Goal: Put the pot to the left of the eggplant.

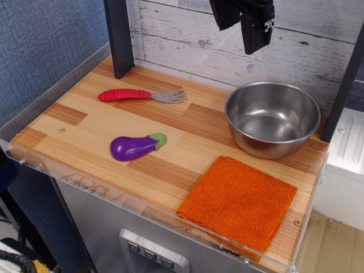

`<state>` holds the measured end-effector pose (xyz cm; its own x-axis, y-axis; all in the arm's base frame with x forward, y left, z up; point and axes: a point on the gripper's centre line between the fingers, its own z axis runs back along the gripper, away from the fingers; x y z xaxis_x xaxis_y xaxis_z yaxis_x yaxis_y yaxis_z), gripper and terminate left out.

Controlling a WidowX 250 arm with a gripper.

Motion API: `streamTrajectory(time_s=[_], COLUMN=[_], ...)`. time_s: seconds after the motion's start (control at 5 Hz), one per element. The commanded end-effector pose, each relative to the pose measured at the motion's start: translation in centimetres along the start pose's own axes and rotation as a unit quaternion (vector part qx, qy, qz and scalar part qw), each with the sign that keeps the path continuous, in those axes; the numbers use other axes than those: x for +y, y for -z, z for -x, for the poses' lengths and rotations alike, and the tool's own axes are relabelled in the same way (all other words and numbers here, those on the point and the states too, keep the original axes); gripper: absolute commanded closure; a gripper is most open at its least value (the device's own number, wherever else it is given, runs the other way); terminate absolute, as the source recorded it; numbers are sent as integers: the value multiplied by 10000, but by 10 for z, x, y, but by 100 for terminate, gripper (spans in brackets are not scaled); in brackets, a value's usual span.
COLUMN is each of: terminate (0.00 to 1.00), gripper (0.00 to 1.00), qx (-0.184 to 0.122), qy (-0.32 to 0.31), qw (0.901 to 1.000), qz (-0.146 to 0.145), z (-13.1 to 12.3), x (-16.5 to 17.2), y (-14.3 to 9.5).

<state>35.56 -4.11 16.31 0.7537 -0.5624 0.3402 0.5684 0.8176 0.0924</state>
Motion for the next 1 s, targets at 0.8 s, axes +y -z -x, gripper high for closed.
streamTrajectory(time_s=[0.8], terminate=[0], gripper=[0], qx=[124], qy=[-2121], qw=[9772], qz=[59], z=[25], x=[-22], y=[26])
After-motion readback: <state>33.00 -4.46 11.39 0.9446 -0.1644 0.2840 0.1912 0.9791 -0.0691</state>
